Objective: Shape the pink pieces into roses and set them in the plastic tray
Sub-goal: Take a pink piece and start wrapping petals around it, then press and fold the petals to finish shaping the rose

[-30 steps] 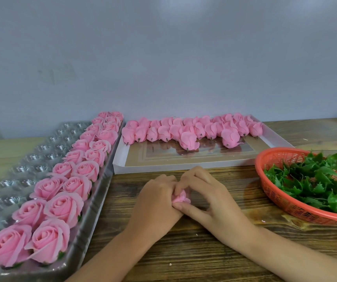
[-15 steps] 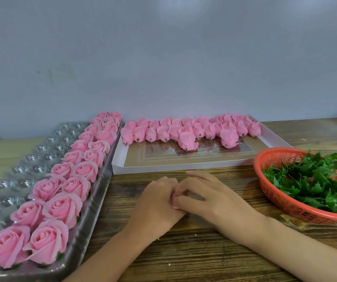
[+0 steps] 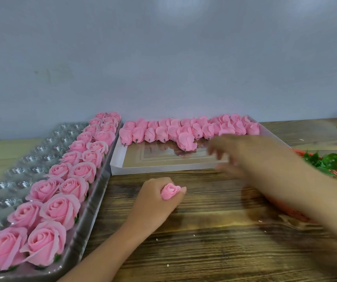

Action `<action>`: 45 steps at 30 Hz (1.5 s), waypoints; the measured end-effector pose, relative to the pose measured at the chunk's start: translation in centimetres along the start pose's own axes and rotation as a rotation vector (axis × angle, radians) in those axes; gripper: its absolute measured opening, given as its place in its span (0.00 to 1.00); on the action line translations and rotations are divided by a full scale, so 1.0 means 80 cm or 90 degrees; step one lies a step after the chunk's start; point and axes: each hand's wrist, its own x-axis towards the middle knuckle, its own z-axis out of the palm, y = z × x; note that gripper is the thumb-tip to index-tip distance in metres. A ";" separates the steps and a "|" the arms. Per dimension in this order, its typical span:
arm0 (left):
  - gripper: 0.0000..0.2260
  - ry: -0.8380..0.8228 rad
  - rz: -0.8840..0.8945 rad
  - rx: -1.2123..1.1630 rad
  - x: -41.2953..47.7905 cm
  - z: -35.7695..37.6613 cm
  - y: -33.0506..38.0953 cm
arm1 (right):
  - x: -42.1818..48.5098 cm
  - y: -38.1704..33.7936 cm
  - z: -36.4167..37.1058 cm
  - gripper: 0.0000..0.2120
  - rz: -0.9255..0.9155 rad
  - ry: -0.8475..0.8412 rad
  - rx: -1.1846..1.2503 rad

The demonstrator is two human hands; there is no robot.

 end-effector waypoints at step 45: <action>0.16 0.086 -0.117 -0.210 0.002 -0.008 0.001 | -0.014 0.157 0.007 0.12 0.344 -0.162 0.091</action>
